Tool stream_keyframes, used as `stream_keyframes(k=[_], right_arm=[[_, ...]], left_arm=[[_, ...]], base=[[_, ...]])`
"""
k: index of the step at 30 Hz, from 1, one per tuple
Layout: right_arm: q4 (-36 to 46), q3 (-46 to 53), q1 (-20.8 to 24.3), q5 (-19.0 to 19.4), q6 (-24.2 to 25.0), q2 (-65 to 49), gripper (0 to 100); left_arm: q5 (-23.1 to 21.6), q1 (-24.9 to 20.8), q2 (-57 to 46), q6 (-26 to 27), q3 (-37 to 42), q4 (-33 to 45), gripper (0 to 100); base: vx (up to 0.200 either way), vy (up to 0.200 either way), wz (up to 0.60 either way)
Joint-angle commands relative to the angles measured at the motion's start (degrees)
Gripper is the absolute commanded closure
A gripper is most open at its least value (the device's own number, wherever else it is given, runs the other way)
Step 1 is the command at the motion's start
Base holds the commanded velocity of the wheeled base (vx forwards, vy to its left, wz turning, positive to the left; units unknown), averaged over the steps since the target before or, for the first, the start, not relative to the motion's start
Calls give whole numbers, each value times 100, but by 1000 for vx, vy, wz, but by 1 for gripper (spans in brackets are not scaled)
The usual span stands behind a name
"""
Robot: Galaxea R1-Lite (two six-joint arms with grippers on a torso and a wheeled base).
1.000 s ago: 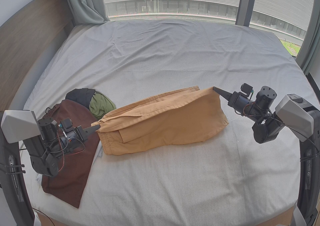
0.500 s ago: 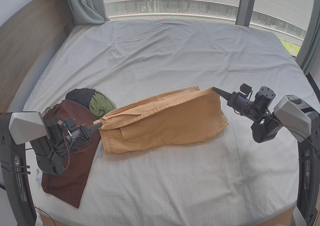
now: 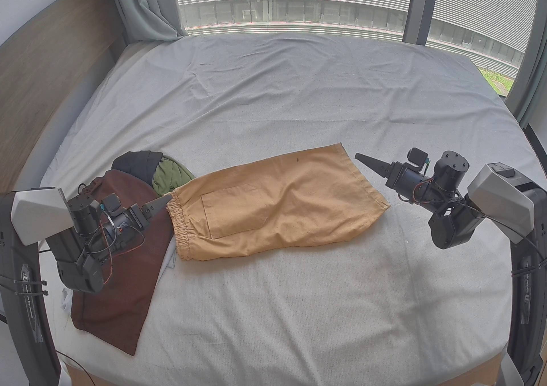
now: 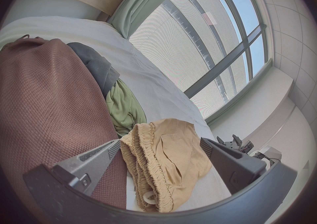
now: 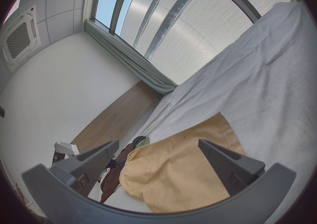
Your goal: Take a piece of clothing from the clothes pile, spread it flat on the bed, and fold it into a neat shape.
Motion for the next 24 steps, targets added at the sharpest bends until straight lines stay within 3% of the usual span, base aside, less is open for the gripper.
stream_keyframes(k=[1,9,18,24], right_arm=[[-166,719,155,3,-109,-412,0],[-694,1615,322,-94,-180,-640,0],[-694,2529,472,-322,-584,-974,0],[-720,3109,463,-384,-1120,-1053,0]], left_arm=[[-12,-44,-194,4,127,-3,0],[-47,-123,-519,-4,329,-3,0],[-55,-211,-660,13,391,-3,0],[-55,-264,-862,22,461,-3,0]], base=[[0,0,0],[0,0,0],[0,0,0],[0,0,0]])
